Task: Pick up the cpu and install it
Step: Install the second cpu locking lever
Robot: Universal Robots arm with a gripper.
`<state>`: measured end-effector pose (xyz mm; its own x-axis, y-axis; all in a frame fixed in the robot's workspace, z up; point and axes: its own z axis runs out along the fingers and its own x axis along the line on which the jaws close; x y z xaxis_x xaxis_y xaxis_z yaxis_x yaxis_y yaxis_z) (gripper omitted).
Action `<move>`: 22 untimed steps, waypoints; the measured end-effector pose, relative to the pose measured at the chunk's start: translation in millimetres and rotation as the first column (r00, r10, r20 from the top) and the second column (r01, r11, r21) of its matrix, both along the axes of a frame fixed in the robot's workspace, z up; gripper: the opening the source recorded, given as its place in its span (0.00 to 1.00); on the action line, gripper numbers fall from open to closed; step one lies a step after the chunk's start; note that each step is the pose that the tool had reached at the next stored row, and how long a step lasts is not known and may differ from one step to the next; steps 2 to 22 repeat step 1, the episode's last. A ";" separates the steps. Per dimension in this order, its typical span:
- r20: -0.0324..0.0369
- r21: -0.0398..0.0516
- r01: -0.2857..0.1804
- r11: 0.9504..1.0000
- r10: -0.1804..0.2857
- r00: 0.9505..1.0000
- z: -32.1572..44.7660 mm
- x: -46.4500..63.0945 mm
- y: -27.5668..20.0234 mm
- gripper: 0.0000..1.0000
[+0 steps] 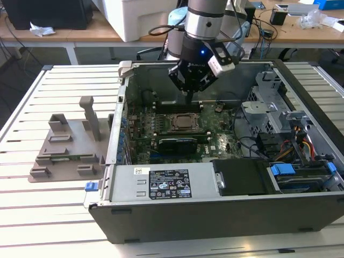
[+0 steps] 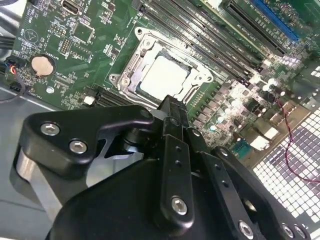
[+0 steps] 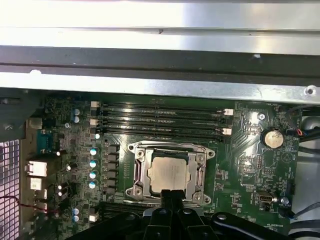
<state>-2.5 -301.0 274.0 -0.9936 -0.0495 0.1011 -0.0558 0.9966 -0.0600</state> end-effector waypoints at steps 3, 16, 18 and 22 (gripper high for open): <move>0.000 0.000 0.000 1.000 0.000 1.000 0.0 0.0 0.0 0.11; 0.000 0.000 0.000 1.000 0.000 1.000 0.0 0.0 0.0 0.11; 0.000 0.000 0.000 1.000 0.000 1.000 0.0 0.0 0.0 0.11; 0.000 0.000 0.000 1.000 0.000 1.000 0.0 0.0 0.0 0.11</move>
